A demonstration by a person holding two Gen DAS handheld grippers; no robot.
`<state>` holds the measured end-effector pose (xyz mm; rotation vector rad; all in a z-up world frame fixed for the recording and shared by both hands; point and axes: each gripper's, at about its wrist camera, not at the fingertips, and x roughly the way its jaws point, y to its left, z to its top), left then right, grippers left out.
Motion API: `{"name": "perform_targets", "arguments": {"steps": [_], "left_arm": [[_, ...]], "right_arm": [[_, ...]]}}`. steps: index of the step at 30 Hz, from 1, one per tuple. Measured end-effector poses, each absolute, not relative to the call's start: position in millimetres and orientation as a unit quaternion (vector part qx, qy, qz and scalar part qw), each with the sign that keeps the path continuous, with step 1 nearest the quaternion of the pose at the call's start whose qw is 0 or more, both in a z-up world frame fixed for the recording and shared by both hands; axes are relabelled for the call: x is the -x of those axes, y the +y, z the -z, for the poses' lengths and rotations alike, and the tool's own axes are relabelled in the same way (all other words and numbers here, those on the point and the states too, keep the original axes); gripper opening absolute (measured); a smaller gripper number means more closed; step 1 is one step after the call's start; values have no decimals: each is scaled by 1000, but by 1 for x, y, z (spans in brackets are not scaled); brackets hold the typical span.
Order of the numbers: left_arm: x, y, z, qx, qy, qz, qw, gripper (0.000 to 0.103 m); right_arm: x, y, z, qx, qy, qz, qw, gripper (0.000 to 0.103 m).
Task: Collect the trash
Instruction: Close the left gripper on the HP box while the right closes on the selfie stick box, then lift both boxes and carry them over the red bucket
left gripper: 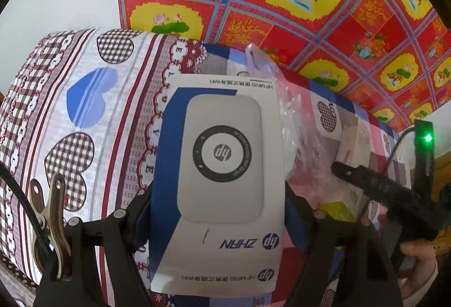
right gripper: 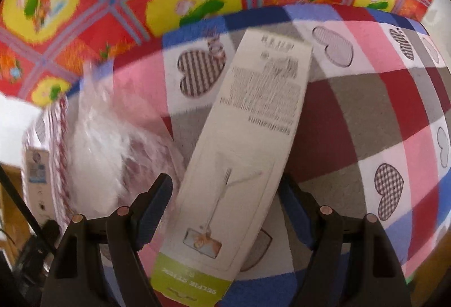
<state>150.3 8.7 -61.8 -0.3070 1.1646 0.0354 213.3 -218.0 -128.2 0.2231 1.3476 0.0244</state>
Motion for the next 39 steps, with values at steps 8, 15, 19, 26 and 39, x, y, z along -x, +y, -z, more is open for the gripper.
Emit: {"name": "perform_targets", "arguments": {"steps": [8,15,19,26,39], "left_arm": [[-148,-8,59,122,549,12,827,80],[-150,-40,62,85,555,46,827,80],[-149,-54,63,74,557,56,825,80],[-146,-85,56,41,545,70,835,80],[-134,-162,46,-3,540,101,835,80]], "right_arm": [[-188,-234,127,-117,615,-16,780,73],[-161,-264,128,-139,589,-35,795,55],[-151,-274,125,-145,579,-44,801,54],[-133,-298,112,-137,556,-56,818,54],[-87,-343,90,-125,526,-69,838,54]]}}
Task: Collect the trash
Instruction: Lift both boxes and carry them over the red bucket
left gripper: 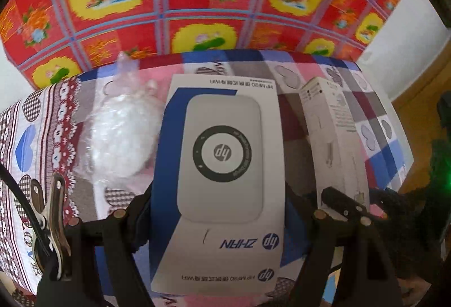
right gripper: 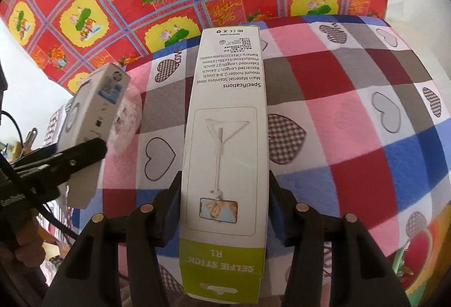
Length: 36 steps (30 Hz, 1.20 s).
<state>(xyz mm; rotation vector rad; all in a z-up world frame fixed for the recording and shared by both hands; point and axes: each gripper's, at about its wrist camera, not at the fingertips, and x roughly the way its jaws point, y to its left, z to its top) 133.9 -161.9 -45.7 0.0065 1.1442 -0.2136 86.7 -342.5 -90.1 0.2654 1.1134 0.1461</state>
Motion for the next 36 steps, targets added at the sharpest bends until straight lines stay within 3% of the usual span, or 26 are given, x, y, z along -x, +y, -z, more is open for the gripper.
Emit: {"name": "perform_targets", "arguments": {"steps": [36], "left_arm": [[-17,-364,20,-97,515,232,820,80]], "right_arm": [[74,-502,51,-194,473,24,859,54]]}}
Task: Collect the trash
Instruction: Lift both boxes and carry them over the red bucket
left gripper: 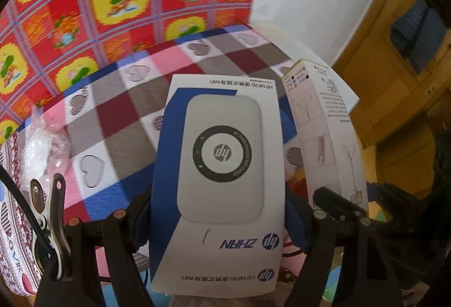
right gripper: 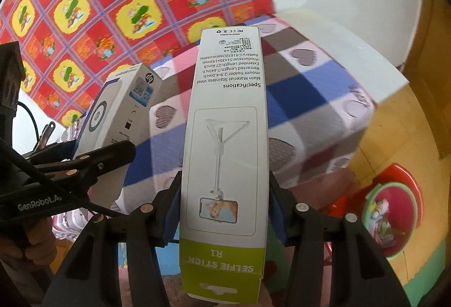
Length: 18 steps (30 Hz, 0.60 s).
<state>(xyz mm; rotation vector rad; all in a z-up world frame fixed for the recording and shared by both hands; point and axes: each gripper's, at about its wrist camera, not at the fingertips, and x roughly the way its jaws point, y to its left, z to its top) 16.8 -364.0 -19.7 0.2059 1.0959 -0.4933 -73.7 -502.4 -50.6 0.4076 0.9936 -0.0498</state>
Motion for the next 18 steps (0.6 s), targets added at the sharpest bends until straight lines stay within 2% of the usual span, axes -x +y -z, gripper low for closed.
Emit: {"name": "perform_targets", "arguments": {"steps": [18], "left_arm": [[23,-459,26,-147,506,311,791,80]], "right_arm": [[146,-573,62,-245,470,100,842,54]]}}
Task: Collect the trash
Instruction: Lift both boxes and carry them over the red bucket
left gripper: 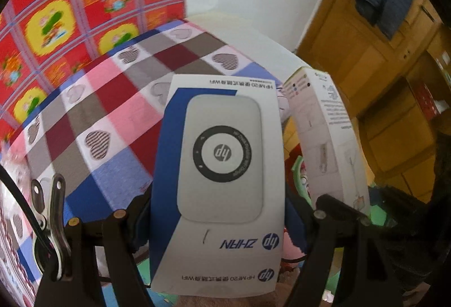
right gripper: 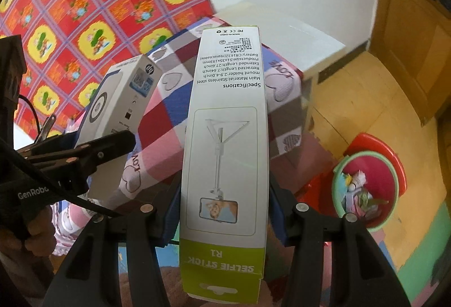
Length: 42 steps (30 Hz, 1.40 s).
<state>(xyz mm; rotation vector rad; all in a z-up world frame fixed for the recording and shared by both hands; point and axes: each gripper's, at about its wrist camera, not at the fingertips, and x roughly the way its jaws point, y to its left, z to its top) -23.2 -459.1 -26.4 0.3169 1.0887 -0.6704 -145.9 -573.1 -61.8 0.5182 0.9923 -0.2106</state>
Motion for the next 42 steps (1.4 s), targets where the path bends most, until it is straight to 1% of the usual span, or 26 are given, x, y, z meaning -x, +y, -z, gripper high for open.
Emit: {"name": "perform_targets", "arguments": {"steps": [13,21,26,32,42], "left_arm": [[25,-519,34,-194,490,394,753,80],[35,-552,46,-234,477,444,722,80],[52,-579,60,-256,472,465,704,80],[76,-615,78,-264,473,495,679,80],[118,-682,127,-293,482,528,636,80]], "right_arm": [[168,-597,65,-289,448,164,830,54],[195,-610,80,-310,445,214,813,54],[218,-627,92,-332,447,241,795,54],[240,-652,107,-329,451,261,787,54],[291,-705,160,-342,485,307,744,54]]}}
